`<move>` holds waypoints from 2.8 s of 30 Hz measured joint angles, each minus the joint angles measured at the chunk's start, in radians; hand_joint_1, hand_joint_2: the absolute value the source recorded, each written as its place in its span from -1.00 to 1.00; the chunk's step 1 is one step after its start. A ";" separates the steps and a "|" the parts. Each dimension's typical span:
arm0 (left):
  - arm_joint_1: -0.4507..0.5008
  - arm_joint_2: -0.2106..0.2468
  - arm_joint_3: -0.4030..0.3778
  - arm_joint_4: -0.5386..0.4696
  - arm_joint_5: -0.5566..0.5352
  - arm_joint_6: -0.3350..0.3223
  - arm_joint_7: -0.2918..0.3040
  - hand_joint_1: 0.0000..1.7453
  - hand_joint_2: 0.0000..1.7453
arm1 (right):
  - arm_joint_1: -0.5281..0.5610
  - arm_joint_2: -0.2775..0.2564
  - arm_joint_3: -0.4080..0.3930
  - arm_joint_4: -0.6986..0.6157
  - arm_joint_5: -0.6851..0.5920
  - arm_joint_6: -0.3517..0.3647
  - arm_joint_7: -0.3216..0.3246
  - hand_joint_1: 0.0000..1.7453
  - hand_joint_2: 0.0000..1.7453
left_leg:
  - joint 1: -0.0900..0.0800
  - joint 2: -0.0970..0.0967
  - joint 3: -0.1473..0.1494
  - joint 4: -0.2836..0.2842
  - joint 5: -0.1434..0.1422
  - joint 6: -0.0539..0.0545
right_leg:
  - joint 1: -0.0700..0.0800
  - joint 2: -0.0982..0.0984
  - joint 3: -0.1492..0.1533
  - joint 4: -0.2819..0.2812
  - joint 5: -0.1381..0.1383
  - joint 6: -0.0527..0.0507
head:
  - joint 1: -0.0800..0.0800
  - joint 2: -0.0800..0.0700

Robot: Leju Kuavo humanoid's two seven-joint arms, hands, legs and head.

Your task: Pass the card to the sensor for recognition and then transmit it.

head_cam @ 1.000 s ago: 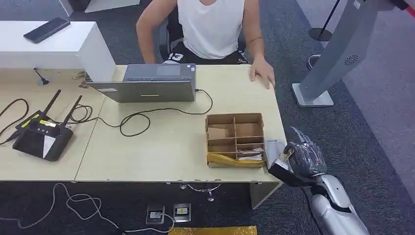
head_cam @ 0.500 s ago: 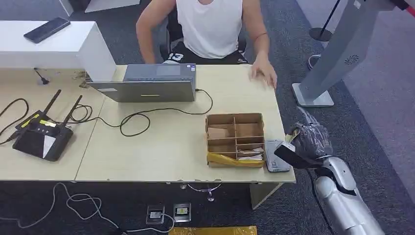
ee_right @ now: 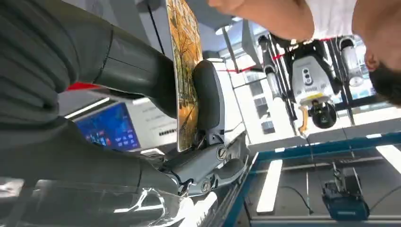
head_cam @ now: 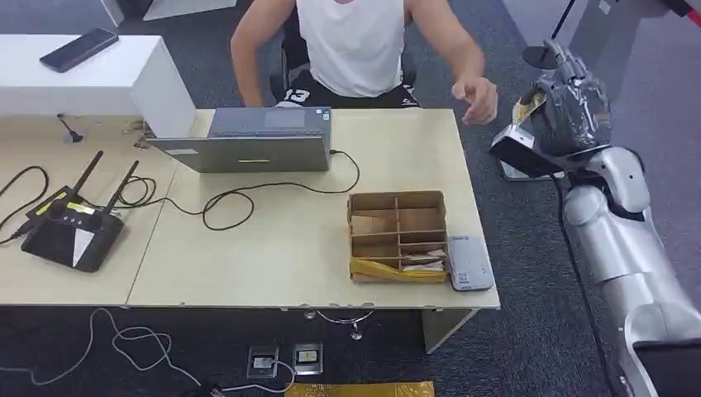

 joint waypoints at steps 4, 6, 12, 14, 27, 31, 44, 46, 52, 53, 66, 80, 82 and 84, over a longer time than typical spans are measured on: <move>-0.023 0.000 -0.013 0.000 -0.019 -0.016 0.004 -1.00 -1.00 | -0.105 0.032 0.005 0.124 0.052 0.002 0.002 1.00 1.00 | 0.000 0.000 0.000 0.000 0.000 0.000 | 0.000 -0.001 0.000 0.000 0.000 0.000 | 0.001 0.000; -0.030 0.000 -0.017 0.000 -0.027 -0.023 0.009 -1.00 -1.00 | -0.134 0.048 0.008 0.173 0.080 0.009 0.009 1.00 1.00 | 0.000 -0.001 0.000 0.000 0.000 0.000 | 0.000 -0.001 0.000 0.000 0.000 0.000 | 0.000 0.000; -0.044 -0.002 -0.032 0.000 -0.036 -0.029 0.012 -1.00 -1.00 | -0.221 0.098 0.036 0.313 0.149 0.049 0.072 1.00 1.00 | 0.000 -0.001 0.000 0.000 0.000 0.000 | 0.000 0.000 0.000 0.000 0.000 0.000 | 0.000 0.000; -0.045 -0.003 -0.033 0.000 -0.036 -0.029 0.013 -1.00 -1.00 | -0.238 0.111 0.041 0.344 0.165 0.069 0.099 1.00 1.00 | 0.000 -0.001 0.000 0.000 0.000 0.000 | 0.000 0.000 0.000 0.000 0.000 0.000 | 0.000 0.000; -0.044 -0.005 -0.050 0.000 -0.036 -0.030 0.014 -1.00 -1.00 | -0.290 0.152 0.069 0.480 0.175 0.082 0.119 1.00 1.00 | 0.000 -0.001 0.000 0.000 0.000 0.000 | 0.000 -0.001 0.000 0.000 0.000 0.000 | 0.001 0.000; -0.044 -0.005 -0.050 0.000 -0.036 -0.031 0.016 -1.00 -1.00 | -0.290 0.154 0.076 0.489 0.175 0.082 0.119 1.00 1.00 | 0.000 -0.001 0.000 0.000 0.000 0.000 | 0.000 0.000 0.000 0.000 0.000 0.000 | 0.000 0.000; -0.042 -0.005 -0.050 0.000 -0.036 -0.031 0.019 -1.00 -1.00 | -0.289 0.159 0.079 0.513 0.174 0.079 0.115 1.00 1.00 | 0.000 -0.001 0.000 0.000 0.000 0.000 | 0.000 0.000 0.000 0.000 0.000 0.000 | 0.001 0.000; -0.042 -0.006 -0.050 0.000 -0.035 -0.029 0.019 -1.00 -1.00 | -0.286 0.162 0.080 0.527 0.171 0.071 0.108 -1.00 1.00 | 0.000 0.000 0.000 0.000 0.000 0.000 | 0.000 0.000 0.000 0.000 0.000 0.000 | 0.000 0.000; -0.039 -0.008 -0.050 0.000 -0.033 -0.025 0.021 -1.00 -1.00 | -0.272 0.162 0.080 0.538 0.167 0.040 0.108 -1.00 1.00 | 0.000 0.000 0.000 0.000 0.000 0.000 | 0.000 0.000 0.000 0.000 0.000 0.000 | 0.000 0.000; -0.038 -0.008 -0.050 0.000 -0.031 -0.023 0.021 -1.00 -1.00 | -0.271 0.162 0.080 0.540 0.164 0.030 0.106 -1.00 1.00 | 0.000 0.000 0.000 0.000 0.000 0.000 | 0.000 0.000 0.000 0.000 0.000 0.000 | 0.001 0.000; -0.029 -0.010 -0.050 0.000 -0.025 -0.002 0.021 -1.00 -1.00 | -0.261 0.163 0.079 0.545 0.099 -0.077 0.049 -1.00 1.00 | 0.000 0.000 0.000 0.000 0.000 0.000 | 0.000 0.000 0.000 0.000 0.000 0.000 | 0.000 0.000; -0.024 -0.015 -0.050 0.000 -0.007 0.012 0.020 -1.00 -1.00 | -0.186 0.188 0.003 0.426 -0.449 0.211 -0.116 -1.00 1.00 | 0.001 -0.001 0.000 0.000 0.000 0.000 | 0.001 0.000 0.000 0.000 0.000 0.000 | 0.001 0.000; -0.019 -0.014 -0.050 0.000 0.002 0.018 0.015 -1.00 -1.00 | -0.124 0.187 0.002 0.315 -0.541 0.283 -0.065 -1.00 1.00 | 0.001 0.000 0.001 0.000 0.000 0.000 | 0.001 0.000 0.000 0.000 0.000 0.000 | 0.001 0.000; -0.014 -0.014 -0.050 0.000 0.004 0.021 0.011 -1.00 -1.00 | -0.058 0.185 0.001 0.206 -0.579 0.288 -0.014 -1.00 1.00 | 0.001 0.000 0.001 0.000 0.000 0.000 | 0.001 0.000 0.000 0.000 0.000 0.000 | 0.001 0.000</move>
